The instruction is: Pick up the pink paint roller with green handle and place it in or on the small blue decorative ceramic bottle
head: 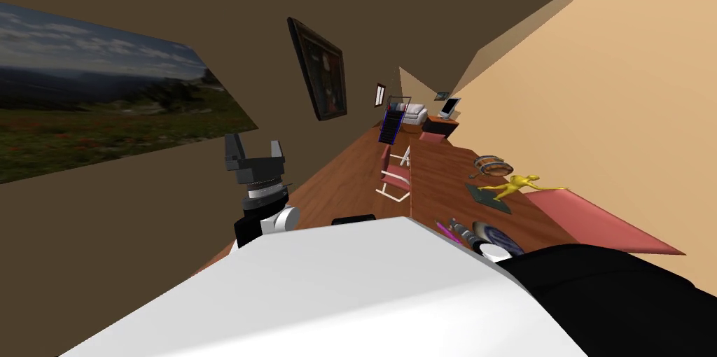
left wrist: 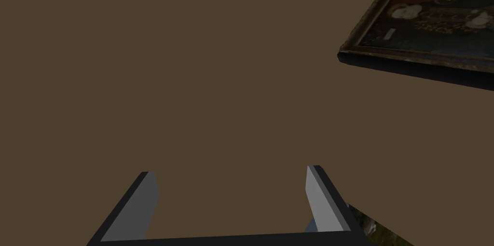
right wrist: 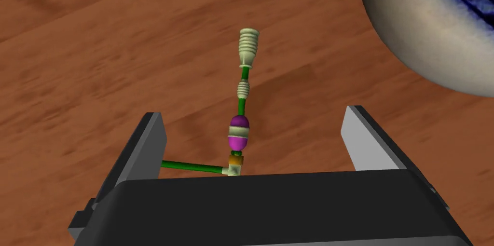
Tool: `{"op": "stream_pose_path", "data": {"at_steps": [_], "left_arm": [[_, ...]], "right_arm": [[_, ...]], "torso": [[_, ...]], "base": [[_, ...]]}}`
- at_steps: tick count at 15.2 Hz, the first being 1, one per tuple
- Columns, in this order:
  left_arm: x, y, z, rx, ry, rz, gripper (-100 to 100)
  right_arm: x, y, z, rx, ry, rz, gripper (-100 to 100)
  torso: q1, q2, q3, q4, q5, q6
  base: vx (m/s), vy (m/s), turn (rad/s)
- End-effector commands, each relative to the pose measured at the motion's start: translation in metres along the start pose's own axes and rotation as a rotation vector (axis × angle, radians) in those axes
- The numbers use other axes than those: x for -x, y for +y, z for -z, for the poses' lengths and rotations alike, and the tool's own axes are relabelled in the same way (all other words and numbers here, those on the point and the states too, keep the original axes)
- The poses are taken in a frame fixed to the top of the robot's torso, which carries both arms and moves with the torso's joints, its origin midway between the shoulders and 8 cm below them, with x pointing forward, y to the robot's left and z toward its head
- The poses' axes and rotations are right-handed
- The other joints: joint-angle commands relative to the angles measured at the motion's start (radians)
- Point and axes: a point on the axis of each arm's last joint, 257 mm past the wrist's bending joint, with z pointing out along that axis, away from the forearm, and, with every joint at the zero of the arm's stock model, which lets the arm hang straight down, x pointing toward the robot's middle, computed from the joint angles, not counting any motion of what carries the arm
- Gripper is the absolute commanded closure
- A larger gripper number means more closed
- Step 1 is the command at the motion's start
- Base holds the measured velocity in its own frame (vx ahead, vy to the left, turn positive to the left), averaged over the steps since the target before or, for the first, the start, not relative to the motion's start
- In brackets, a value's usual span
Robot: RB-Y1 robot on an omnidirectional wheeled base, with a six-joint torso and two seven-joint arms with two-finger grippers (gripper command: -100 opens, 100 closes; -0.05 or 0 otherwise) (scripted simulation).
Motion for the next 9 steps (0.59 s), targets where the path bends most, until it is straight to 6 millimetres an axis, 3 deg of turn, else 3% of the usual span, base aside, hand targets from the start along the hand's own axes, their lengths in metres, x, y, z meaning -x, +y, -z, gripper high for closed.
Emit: {"op": "stream_pose_path", "data": {"at_steps": [1,6,7,9], "left_arm": [[0.0,0.0,0.0,0.0,0.0,0.0,0],[0.0,0.0,0.0,0.0,0.0,0.0,0],[0.0,0.0,0.0,0.0,0.0,0.0,0],[0.0,0.0,0.0,0.0,0.0,0.0,0]], "right_arm": [[0.015,0.015,0.002,0.013,-0.04,-0.082,-100],[0.043,0.029,0.005,0.025,-0.098,-0.177,-100],[0.034,0.026,0.004,0.023,-0.081,-0.155,-100],[0.05,0.01,-0.005,0.018,-0.082,-0.157,-100]], "torso": [[0.0,0.0,0.0,0.0,0.0,0.0],[-0.001,0.002,0.001,0.0,0.0,0.0],[0.0,0.003,0.001,0.001,0.0,0.0],[0.0,0.005,0.003,0.001,0.0,0.0]], "base": [[0.118,-0.072,0.146],[0.065,-0.069,0.082],[0.033,-0.039,0.022],[0.006,-0.099,-0.034]]}}
